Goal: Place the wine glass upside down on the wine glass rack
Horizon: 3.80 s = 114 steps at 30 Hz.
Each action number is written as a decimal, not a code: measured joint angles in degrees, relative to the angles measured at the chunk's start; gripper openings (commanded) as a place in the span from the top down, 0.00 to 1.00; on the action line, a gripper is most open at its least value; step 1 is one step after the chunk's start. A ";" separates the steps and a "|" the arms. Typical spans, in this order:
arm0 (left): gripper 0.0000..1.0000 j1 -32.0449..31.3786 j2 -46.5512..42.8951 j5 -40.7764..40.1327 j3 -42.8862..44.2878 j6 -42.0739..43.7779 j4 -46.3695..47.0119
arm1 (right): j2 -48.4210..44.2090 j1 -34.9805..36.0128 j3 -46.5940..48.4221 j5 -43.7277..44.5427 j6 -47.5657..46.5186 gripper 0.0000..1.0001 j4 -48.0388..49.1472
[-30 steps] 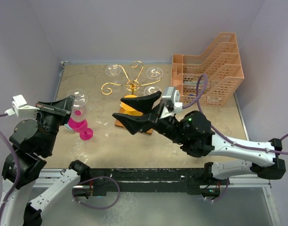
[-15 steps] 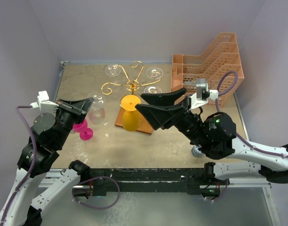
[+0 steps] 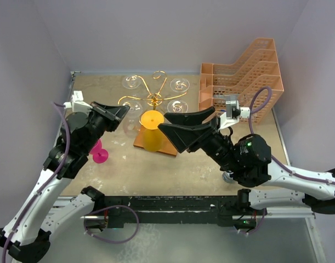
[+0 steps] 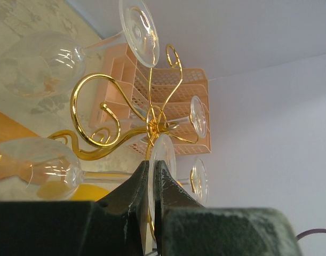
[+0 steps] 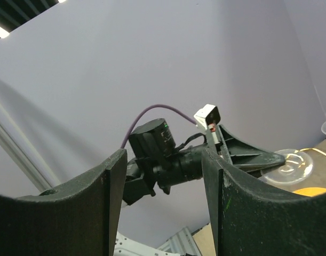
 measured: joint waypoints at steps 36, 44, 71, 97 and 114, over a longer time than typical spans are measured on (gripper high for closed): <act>1.00 0.00 9.42 -8.72 2.19 0.09 6.14 | -4.17 0.00 -3.80 -1.25 1.51 0.40 3.06; 1.00 0.00 9.42 -12.26 2.19 0.26 6.12 | -3.82 0.00 -3.80 -1.25 1.62 0.40 3.04; 1.00 0.00 6.36 -14.29 3.50 2.25 1.01 | -1.92 0.00 -3.80 -1.27 2.25 0.39 2.56; 0.77 0.00 6.32 -11.96 6.03 10.12 -7.72 | -1.11 0.00 -3.80 -1.22 3.13 0.39 1.90; 0.53 0.00 6.43 -12.85 12.15 20.06 -14.34 | -1.60 0.00 -3.80 0.37 3.52 0.39 1.18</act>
